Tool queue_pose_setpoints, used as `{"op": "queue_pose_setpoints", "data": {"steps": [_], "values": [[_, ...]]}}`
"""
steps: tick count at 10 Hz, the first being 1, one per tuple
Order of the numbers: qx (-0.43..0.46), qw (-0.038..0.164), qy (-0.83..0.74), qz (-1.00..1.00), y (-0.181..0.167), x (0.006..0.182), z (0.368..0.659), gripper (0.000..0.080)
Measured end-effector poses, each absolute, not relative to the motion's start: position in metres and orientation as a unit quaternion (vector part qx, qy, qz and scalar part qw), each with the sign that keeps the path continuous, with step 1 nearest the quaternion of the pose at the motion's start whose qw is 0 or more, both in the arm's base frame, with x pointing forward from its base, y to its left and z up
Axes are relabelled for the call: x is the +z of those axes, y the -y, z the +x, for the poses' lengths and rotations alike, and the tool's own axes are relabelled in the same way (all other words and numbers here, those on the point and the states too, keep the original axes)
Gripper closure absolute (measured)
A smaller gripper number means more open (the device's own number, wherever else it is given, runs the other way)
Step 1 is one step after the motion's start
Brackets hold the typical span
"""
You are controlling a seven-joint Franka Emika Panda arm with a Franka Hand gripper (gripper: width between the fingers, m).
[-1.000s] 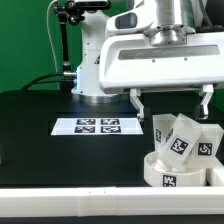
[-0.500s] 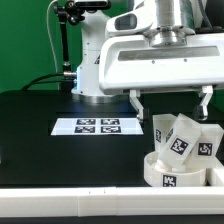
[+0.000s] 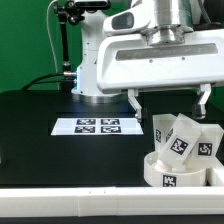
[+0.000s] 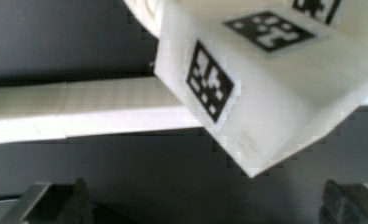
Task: Assemble stool
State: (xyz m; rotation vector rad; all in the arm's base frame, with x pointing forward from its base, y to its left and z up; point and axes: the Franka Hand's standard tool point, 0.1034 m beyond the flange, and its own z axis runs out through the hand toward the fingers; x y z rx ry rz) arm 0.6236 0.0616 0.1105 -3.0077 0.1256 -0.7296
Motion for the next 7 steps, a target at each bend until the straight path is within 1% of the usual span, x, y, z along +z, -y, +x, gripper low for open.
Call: {"op": "queue_pose_setpoints", "data": {"steps": [1,3,5,7], "values": [[-0.199,0.032,-0.039,-0.979,-0.0657,0.1058,0.6198,0.0150],[-0.133,0.048,-0.037,-0.989,-0.0648,0.1048,0.6206,0.0150],[-0.063,0.059,-0.037,-0.996,-0.0610,0.1113,0.6217,0.0150],[-0.063,0.059,-0.037,-0.996,-0.0607,0.1120,0.6244,0.0150]]}}
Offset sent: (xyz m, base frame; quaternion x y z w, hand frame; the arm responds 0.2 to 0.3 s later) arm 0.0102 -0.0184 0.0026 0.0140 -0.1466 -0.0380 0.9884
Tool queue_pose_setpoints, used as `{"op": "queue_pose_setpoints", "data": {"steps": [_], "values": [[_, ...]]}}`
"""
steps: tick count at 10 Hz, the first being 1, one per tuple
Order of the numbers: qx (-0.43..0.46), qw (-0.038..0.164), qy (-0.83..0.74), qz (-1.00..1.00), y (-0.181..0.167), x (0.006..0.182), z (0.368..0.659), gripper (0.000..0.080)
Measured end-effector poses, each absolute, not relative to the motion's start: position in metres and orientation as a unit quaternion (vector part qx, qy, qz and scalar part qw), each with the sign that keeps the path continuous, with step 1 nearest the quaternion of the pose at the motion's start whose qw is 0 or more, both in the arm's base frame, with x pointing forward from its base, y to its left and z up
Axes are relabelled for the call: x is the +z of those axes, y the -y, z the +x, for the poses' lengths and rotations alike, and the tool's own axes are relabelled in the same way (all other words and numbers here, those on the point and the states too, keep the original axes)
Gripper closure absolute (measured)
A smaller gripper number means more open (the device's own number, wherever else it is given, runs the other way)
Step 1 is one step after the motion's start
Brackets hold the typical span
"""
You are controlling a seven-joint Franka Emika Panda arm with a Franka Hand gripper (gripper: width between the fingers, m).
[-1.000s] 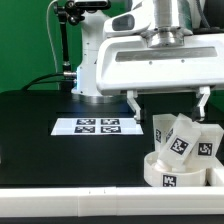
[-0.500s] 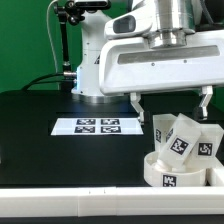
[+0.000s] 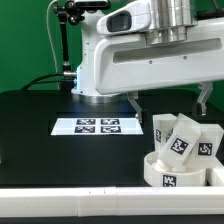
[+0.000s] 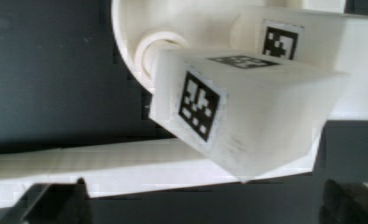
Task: Assemble stool
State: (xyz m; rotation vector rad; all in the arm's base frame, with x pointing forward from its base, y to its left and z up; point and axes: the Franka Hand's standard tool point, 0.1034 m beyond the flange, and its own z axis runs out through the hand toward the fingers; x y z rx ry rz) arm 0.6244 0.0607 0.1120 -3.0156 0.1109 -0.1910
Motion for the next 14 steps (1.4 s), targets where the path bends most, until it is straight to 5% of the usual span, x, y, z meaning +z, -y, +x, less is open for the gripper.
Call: {"op": "queue_pose_setpoints", "data": {"steps": [1,3,14], "values": [[-0.063,0.059,-0.036,-0.996,-0.061,0.112,0.624,0.0150],[-0.063,0.016,-0.003,-0.998,-0.075,0.111,0.624,0.0150],[-0.071,0.014,-0.020,-0.997,-0.084,0.095,0.634,0.0150]]}}
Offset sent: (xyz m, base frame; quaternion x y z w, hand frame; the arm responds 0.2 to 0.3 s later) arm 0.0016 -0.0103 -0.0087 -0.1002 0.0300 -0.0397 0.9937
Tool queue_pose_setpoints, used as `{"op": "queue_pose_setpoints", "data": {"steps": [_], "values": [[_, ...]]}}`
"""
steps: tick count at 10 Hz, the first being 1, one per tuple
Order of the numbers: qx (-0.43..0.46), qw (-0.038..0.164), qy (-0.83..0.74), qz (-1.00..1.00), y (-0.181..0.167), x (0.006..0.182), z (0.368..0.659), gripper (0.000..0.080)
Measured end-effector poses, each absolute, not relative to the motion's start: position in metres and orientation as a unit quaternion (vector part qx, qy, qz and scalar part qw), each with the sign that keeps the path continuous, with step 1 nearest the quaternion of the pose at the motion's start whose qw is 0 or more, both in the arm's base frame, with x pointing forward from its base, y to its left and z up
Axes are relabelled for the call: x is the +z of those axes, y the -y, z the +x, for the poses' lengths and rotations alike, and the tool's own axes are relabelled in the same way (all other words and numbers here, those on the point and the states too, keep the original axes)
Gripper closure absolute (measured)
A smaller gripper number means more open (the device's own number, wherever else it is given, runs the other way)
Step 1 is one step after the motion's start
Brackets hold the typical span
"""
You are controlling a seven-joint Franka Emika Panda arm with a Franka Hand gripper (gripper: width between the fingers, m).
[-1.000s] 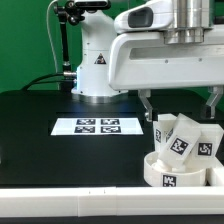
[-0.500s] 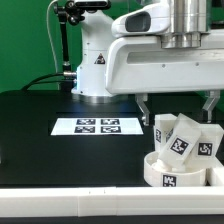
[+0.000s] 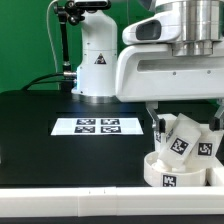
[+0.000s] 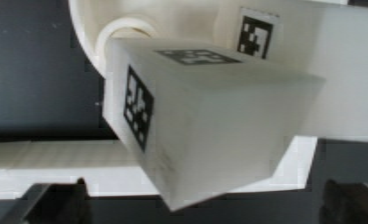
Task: Assemble stool
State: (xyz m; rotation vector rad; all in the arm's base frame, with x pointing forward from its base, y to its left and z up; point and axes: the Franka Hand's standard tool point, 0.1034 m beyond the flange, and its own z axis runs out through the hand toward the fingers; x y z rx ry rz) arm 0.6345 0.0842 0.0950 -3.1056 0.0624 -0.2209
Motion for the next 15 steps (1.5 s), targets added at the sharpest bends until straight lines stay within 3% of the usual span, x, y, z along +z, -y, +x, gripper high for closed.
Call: {"op": "queue_pose_setpoints", "data": {"steps": [3,7,9,10,11,15], "values": [[-0.078,0.010,-0.021,-0.997,-0.080,0.082,0.626,0.0150],[-0.077,0.009,-0.023,-0.997,-0.075,0.080,0.625,0.0150],[-0.078,0.008,-0.024,-0.997,-0.072,0.081,0.625,0.0413],[-0.078,0.007,-0.026,-0.997,-0.069,0.081,0.626,0.0413],[-0.078,0.007,-0.024,-0.997,-0.068,0.081,0.626,0.0462],[-0.090,0.002,-0.004,-0.996,-0.053,0.079,0.627,0.0462]]}}
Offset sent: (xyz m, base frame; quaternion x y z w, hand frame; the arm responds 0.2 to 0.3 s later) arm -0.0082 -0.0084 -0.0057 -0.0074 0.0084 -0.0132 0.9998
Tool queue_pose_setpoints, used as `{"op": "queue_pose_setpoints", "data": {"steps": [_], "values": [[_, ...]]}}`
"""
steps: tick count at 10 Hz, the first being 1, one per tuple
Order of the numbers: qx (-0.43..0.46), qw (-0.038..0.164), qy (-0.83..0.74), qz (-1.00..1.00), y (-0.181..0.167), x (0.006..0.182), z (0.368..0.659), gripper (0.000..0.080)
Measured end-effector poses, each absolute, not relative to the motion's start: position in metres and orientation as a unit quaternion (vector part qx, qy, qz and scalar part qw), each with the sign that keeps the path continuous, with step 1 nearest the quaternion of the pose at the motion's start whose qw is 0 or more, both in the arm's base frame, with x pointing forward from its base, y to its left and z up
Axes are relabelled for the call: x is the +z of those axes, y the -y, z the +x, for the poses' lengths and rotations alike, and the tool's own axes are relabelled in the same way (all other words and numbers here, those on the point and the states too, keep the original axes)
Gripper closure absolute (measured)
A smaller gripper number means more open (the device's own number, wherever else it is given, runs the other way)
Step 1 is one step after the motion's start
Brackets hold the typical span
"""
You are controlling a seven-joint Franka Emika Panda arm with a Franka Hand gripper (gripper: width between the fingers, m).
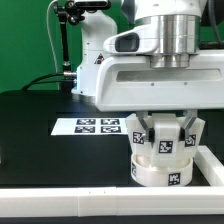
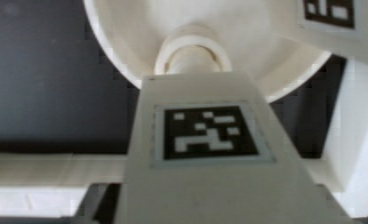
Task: Assemble stool
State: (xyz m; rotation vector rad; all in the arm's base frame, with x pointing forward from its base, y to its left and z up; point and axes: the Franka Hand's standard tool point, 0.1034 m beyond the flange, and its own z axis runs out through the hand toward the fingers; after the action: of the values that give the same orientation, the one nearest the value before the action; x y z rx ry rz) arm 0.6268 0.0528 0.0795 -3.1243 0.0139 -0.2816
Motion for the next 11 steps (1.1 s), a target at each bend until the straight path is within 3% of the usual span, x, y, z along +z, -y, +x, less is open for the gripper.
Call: {"op": "queue_pose_setpoints", "data": {"steps": [6,9,11], "values": [[-0.129,0.002,-0.018,-0.992,-0.0492,0.0796,0.6263,0.0461],[-0.162,0.010,-0.063,-0.985,-0.0487,0.0802,0.6241,0.0461],[-0.161,0.028,-0.145,-0.976,-0.0497,0.0801,0.6241,0.0461]]}}
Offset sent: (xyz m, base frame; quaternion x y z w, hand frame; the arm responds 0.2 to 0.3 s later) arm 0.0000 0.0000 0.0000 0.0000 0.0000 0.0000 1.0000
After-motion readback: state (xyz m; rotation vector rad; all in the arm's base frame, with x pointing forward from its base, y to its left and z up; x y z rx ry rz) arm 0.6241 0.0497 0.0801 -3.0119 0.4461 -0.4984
